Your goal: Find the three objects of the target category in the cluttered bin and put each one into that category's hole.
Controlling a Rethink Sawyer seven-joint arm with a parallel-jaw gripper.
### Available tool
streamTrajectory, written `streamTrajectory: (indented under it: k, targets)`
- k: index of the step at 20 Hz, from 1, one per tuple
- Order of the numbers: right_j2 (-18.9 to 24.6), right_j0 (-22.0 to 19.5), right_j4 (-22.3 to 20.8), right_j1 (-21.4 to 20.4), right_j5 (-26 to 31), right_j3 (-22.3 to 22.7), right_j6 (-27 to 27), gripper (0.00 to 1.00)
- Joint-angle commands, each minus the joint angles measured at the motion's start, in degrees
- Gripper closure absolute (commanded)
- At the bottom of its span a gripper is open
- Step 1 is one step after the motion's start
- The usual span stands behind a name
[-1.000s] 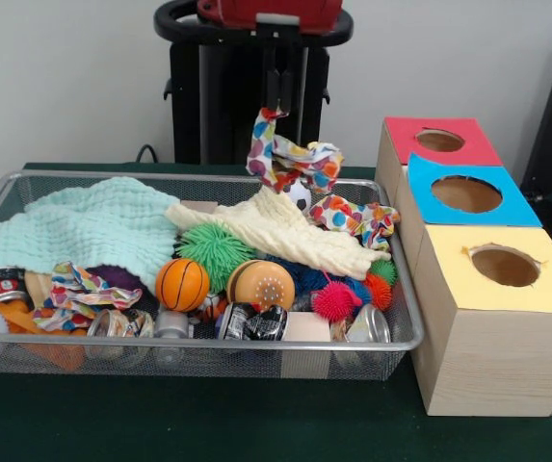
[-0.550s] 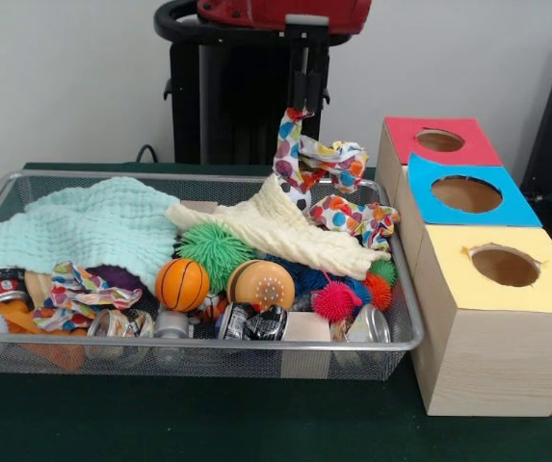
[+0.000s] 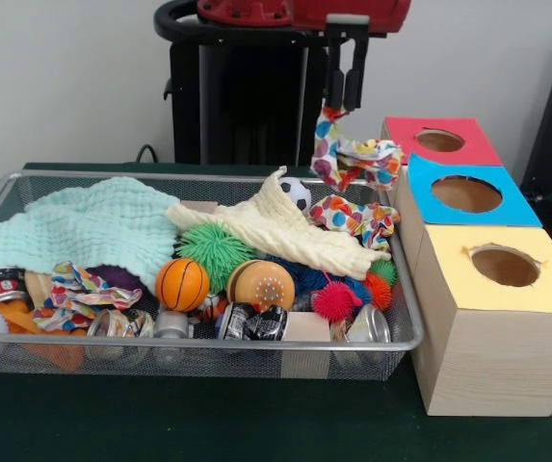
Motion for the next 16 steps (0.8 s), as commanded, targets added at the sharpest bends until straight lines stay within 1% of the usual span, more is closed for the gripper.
streamTrajectory:
  k: [1,9,16]
  targets:
    - [0.3,1.8,1.7,0.2,5.3,2.0,7.3,1.0]
    - [-0.9,3.0,2.3,-0.4,5.4,2.5,7.6,1.0]
    - [-0.9,2.2,2.4,-0.4,4.1,3.4,6.0,1.0]
